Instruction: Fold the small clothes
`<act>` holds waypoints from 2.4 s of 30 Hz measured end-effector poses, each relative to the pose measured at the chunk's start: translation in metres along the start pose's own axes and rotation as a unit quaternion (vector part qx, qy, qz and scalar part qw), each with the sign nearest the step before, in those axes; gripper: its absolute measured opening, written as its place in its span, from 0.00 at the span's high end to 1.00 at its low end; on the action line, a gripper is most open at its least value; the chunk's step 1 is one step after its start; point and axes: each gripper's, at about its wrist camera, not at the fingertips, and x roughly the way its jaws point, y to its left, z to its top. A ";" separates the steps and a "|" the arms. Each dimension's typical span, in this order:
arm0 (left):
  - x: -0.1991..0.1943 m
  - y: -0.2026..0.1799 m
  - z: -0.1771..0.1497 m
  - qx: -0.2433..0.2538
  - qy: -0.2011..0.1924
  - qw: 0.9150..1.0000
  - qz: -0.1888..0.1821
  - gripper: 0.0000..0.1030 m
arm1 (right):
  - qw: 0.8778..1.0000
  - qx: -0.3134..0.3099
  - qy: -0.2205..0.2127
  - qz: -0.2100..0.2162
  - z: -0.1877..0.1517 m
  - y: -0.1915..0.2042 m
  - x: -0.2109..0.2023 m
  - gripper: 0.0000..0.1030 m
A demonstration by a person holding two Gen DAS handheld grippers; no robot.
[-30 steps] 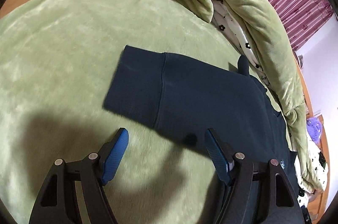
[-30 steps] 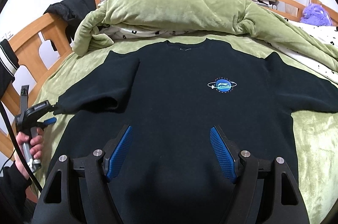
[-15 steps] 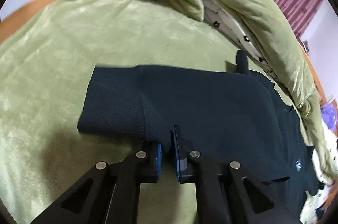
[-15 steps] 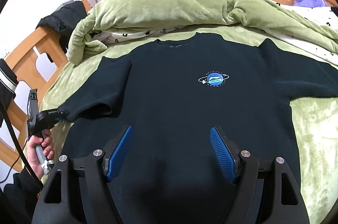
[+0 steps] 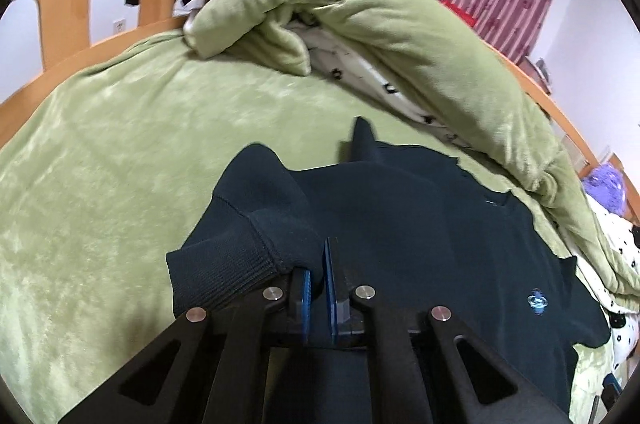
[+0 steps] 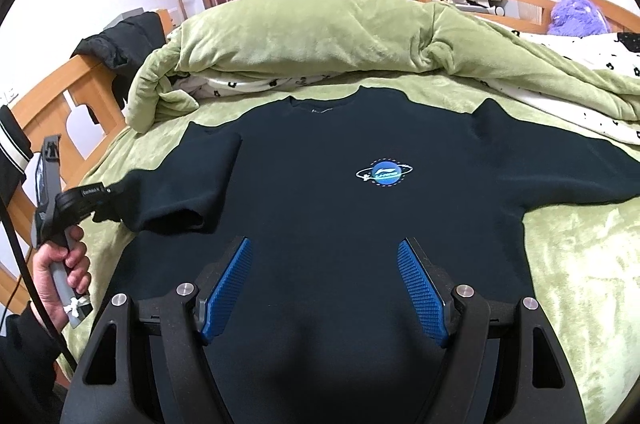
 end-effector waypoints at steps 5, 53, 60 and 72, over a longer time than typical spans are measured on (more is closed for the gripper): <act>-0.013 -0.036 0.000 0.015 -0.005 0.999 -0.033 0.94 | 1.000 0.009 -0.005 -0.007 0.000 -0.014 -0.001 0.28; -0.006 -0.226 -0.087 0.141 0.123 0.967 -0.172 0.29 | 0.988 0.147 -0.009 -0.047 0.007 -0.141 -0.001 0.28; -0.022 -0.171 -0.073 0.154 0.111 0.974 -0.125 0.28 | 0.992 0.117 -0.003 -0.051 0.011 -0.110 0.010 0.28; -0.018 -0.087 -0.054 0.101 0.102 0.988 -0.063 0.28 | 0.998 0.017 0.030 -0.058 0.006 -0.057 0.053 0.48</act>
